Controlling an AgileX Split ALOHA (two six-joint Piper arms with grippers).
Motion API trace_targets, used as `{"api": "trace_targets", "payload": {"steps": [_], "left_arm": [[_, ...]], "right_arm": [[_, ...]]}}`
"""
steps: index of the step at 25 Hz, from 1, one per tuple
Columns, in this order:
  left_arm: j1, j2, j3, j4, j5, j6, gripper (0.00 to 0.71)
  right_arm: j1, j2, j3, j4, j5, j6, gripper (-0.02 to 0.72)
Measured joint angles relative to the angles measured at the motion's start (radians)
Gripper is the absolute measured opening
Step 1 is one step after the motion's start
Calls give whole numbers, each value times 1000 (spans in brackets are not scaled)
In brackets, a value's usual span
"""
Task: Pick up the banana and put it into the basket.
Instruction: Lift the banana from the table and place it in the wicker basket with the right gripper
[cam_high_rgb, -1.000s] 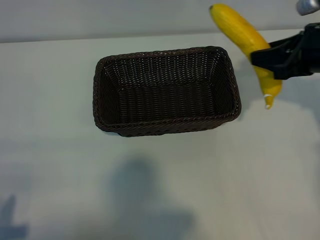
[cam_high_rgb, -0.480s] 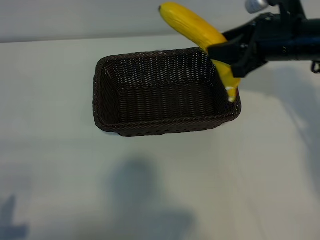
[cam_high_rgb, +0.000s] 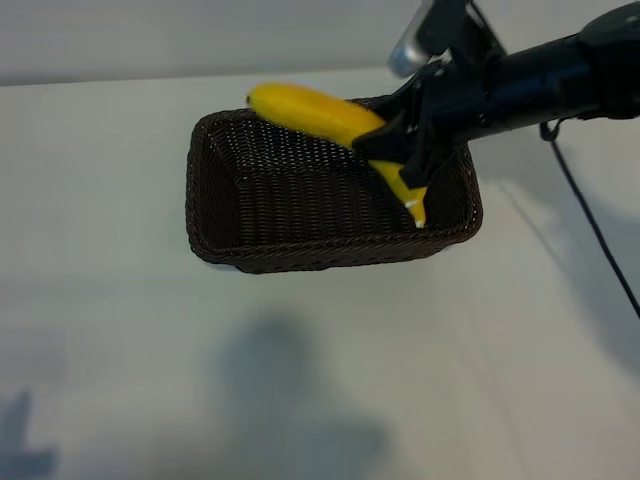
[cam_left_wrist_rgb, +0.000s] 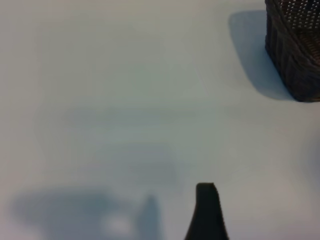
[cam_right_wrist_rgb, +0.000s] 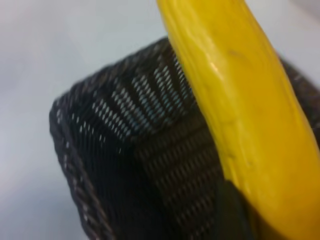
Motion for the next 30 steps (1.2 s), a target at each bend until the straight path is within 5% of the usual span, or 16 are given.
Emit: {"api": "trace_targets", "payload": {"steps": [17,30], "left_arm": [[0,0,0,0,0,-1,574],[0,0,0,0,0,-2,574]], "right_arm": [[148,114,-41,-206,-278,-48,433],[158,138,-41,-216,-364,-52,433]]}}
